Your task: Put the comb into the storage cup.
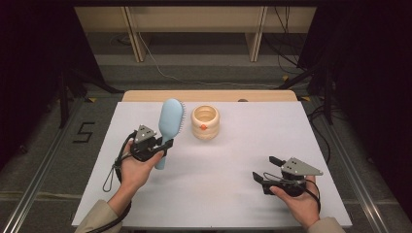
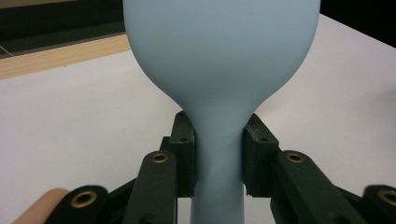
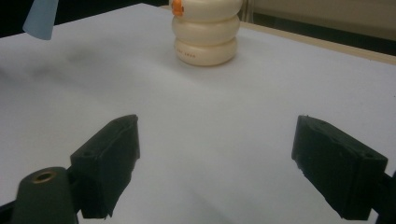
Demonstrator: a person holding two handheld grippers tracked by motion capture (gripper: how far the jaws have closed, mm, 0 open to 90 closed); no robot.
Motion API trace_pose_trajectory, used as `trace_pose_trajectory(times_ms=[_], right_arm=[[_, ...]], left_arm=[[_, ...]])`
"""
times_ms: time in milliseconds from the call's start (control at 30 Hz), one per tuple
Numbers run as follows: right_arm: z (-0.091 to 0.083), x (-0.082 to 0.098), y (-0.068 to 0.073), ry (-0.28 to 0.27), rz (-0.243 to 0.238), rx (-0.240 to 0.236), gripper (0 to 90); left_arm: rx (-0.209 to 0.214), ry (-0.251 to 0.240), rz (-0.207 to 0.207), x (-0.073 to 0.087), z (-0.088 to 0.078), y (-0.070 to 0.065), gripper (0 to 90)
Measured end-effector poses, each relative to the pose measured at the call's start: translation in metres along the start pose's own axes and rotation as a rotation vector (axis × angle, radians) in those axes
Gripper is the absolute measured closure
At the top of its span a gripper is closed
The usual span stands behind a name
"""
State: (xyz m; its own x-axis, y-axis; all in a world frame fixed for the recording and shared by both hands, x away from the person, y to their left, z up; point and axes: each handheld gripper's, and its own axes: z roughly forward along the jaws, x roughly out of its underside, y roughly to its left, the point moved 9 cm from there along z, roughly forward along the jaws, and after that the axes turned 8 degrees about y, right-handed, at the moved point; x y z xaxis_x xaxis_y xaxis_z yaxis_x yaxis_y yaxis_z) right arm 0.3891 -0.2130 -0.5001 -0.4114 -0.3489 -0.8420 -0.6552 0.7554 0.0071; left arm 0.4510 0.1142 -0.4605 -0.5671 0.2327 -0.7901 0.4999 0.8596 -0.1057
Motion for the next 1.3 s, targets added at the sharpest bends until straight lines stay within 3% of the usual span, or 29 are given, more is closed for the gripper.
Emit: trace_pose_trajectory(times_ms=[700, 1167, 1300], right_arm=[[0.004, -0.006, 0.008, -0.003, -0.025, 0.001, 15.6], [0.007, -0.012, 0.013, -0.025, -0.001, -0.003, 15.4], [0.012, -0.018, 0.021, -0.034, 0.005, -0.021, 15.5]], left_arm=[[0.036, -0.004, 0.009, -0.001, 0.003, -0.018, 69.5], [0.054, -0.005, 0.019, -0.001, 0.004, -0.029, 69.5], [0.064, -0.001, 0.028, -0.001, 0.006, -0.035, 69.5]])
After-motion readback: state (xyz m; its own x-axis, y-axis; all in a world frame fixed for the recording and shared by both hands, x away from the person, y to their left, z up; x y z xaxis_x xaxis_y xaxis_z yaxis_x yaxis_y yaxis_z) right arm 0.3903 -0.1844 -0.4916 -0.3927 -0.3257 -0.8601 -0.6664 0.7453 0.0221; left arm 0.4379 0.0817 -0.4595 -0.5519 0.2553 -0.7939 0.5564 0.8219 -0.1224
